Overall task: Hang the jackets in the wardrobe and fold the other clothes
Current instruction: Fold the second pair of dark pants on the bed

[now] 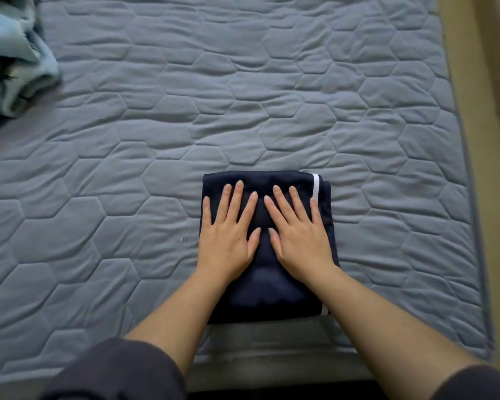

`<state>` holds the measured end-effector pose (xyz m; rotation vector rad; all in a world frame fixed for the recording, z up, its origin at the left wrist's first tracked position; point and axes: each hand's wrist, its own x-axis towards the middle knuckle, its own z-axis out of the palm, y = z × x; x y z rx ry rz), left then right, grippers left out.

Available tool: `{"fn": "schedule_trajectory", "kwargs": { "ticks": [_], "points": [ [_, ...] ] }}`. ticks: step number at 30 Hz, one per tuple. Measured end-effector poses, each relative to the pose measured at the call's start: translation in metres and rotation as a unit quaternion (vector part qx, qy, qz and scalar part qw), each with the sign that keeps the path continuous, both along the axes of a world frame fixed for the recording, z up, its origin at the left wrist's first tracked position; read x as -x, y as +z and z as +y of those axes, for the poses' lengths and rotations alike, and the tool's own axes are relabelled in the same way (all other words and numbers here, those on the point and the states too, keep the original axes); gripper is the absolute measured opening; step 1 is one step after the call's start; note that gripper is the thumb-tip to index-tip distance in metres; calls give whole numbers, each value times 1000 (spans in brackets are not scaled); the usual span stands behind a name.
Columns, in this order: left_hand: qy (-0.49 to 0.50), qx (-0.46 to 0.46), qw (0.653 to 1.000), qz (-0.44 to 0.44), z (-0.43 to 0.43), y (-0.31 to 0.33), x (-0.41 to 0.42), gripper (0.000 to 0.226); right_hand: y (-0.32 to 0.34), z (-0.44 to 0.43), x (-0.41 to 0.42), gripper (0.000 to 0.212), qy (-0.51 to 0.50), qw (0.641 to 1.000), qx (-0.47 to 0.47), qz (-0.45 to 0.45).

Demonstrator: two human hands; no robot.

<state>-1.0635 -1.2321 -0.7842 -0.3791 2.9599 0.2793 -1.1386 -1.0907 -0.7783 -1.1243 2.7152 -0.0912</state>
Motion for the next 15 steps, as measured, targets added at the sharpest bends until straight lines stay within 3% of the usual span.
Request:
{"fn": "schedule_trajectory", "kwargs": {
  "ticks": [5, 10, 13, 15],
  "points": [
    [60, -6, 998, -19, -1, -19, -9, 72, -14, 2, 0, 66, -28, 999, -18, 0],
    [170, -123, 977, -39, -1, -4, -19, 92, -1, 16, -8, 79, -152, 983, 19, -97],
    [295, -265, 917, 39, -5, 11, -32, 93, 11, 35, -19, 83, -297, 930, 108, -185],
    [398, -367, 839, 52, -10, 16, -40, 71, 16, 44, -25, 84, -357, 900, 145, -205]
  ]
}}
